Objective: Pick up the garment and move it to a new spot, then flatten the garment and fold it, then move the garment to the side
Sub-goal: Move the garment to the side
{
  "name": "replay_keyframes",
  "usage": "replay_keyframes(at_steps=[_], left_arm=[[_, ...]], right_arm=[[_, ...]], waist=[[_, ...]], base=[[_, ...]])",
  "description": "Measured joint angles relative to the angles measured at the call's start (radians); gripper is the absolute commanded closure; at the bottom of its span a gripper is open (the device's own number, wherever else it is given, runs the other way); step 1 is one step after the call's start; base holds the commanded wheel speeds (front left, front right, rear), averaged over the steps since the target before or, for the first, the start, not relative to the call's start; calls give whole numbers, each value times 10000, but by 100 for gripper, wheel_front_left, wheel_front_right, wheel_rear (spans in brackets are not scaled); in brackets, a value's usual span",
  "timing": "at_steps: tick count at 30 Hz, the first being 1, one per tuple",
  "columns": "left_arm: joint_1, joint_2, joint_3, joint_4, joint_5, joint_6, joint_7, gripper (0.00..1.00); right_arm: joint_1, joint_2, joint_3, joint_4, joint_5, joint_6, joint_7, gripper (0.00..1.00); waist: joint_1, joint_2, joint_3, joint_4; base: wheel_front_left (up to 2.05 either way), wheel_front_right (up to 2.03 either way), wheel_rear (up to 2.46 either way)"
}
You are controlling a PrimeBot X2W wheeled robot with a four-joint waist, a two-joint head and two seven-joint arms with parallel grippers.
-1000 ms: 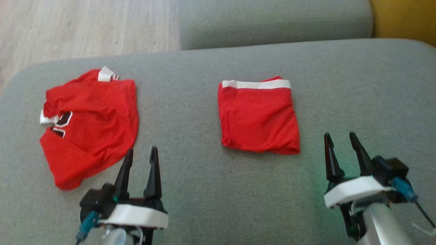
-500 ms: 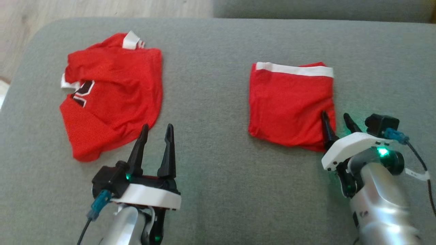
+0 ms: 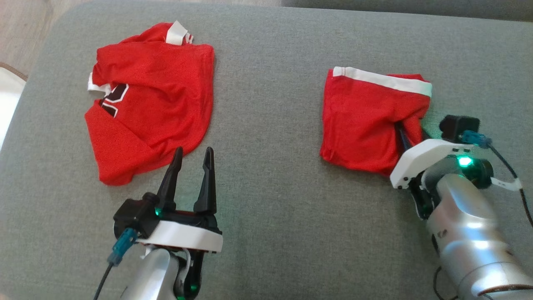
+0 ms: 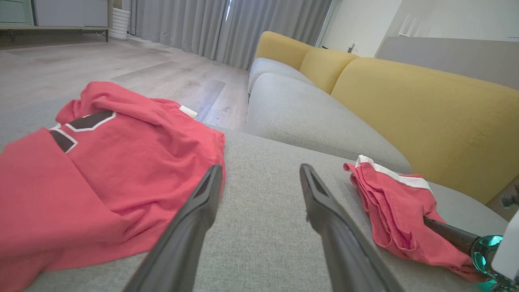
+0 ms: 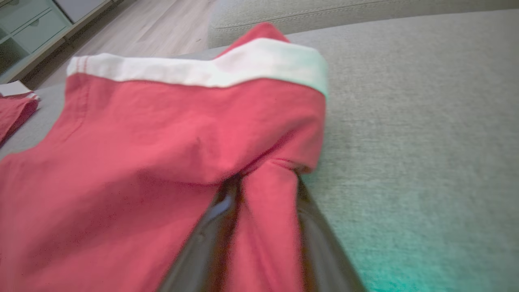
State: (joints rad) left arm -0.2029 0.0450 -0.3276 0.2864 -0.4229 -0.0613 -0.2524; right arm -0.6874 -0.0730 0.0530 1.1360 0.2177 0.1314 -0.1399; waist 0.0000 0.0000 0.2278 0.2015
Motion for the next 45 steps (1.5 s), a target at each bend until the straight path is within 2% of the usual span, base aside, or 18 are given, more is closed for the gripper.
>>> replay_keyframes(at_steps=[8, 16, 22, 24, 27, 34, 40, 45], left_arm=[[-42, 0, -88, 13, 2, -2, 0, 0], [-98, 0, -491, 21, -128, 31, 0, 0], [-353, -2, -972, 38, -545, 190, 0, 0], [-439, -2, -1127, 21, -600, 263, 0, 0], [-651, -2, -1450, 6, -617, 276, 0, 0], [-1258, -10, -1670, -46, -616, 349, 0, 0], [-1490, -10, -1678, -58, -616, 349, 0, 0], [-1728, -12, -1730, -142, -616, 347, 0, 0]], right_arm=[[-231, 71, 366, 568, -1300, 2, -805, 100], [-225, -63, 780, 456, -2698, 0, -995, 100], [-221, -462, 2167, 324, -2817, 0, -1041, 100], [-222, -892, 2771, 244, -2621, 0, -1068, 100], [-227, -1873, 3379, 123, -2075, 0, -1070, 100], [-951, -4123, 4011, -109, -1258, 0, -1014, 100], [-1475, -5294, 4167, -105, -909, 2, -679, 100], [-1621, -5885, 3871, 270, -644, 2, -357, 100]], waist=[[0, 0, -135, -378], [0, 0, -453, -1078], [-1, 0, -637, -1728], [-1, 0, -641, -1936], [-1, 0, -526, -2123], [1, 0, 74, -2192], [1, 0, 624, -2028], [1, 0, 990, -1782]], base=[[0, 0, 0], [0, 0, 0], [0, 0, 0], [0, 0, 0], [0, 0, 0], [0, 0, 0], [0, 0, 0], [0, 0, 0]])
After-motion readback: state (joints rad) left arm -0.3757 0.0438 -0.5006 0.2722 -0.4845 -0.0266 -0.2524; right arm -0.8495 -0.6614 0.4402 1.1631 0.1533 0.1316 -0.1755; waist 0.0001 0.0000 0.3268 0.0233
